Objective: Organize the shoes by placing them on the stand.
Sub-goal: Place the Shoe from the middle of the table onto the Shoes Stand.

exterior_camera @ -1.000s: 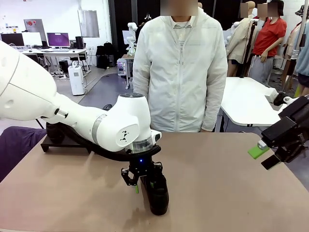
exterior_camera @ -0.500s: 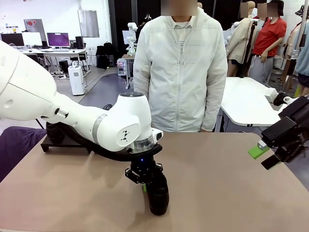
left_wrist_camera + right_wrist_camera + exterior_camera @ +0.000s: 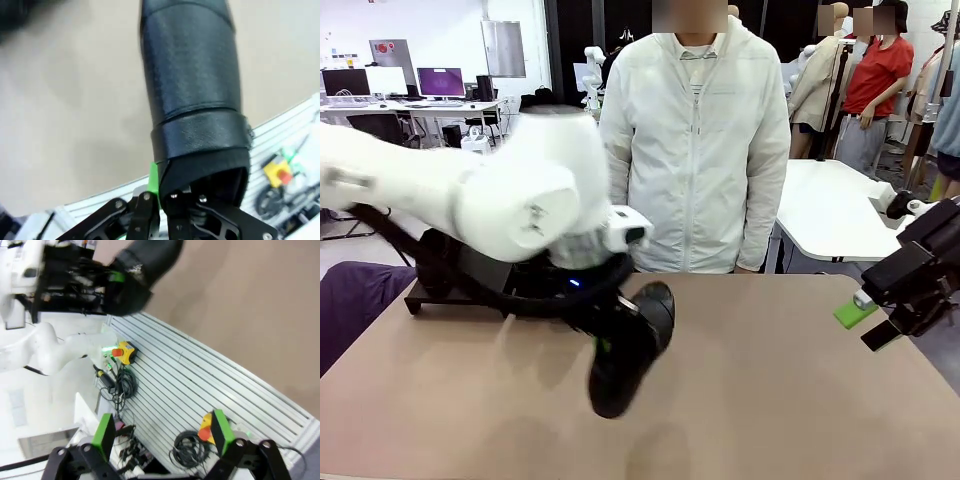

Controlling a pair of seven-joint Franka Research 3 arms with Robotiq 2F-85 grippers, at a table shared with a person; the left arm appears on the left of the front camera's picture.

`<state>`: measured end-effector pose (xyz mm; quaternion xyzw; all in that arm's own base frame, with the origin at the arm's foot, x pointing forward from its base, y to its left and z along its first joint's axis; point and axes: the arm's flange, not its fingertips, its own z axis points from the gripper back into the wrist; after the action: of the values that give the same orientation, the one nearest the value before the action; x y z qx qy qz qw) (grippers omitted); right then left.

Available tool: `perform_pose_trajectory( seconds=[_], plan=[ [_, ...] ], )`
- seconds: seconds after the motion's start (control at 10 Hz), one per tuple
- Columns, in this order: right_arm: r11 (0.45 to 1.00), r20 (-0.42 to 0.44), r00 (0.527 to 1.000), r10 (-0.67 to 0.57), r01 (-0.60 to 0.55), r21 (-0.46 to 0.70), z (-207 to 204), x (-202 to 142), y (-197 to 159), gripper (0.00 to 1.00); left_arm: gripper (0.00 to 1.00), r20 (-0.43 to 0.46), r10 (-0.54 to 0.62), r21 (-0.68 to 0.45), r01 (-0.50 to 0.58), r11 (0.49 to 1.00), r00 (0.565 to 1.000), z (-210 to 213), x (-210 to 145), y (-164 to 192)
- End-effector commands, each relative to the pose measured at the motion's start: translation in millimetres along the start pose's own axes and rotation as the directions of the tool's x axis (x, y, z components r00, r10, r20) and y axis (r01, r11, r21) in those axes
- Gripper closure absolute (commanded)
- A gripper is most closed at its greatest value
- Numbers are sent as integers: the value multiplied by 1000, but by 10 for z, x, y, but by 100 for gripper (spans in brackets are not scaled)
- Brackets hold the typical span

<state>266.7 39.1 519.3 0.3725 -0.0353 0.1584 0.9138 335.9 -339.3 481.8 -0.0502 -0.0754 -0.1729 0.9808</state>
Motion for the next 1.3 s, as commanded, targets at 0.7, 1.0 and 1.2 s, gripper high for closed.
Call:
perform_pose_trajectory(
  seconds=[0.7, 1.0, 1.2],
  plan=[
    [1000, 1, 1000, -8, 8, 10, 41, 10, 32, 0, 100, 94, 181, -53, -177, 983, 979, 902, -1350, 2770],
    [1000, 1, 1000, -8, 8, 10, 41, 10, 32, 0, 100, 94, 181, -53, -177, 983, 979, 902, -1350, 2770],
    [1000, 1, 1000, -8, 8, 10, 41, 10, 32, 0, 100, 79, 196, -38, -193, 980, 977, 879, -1349, 2742]
  ],
)
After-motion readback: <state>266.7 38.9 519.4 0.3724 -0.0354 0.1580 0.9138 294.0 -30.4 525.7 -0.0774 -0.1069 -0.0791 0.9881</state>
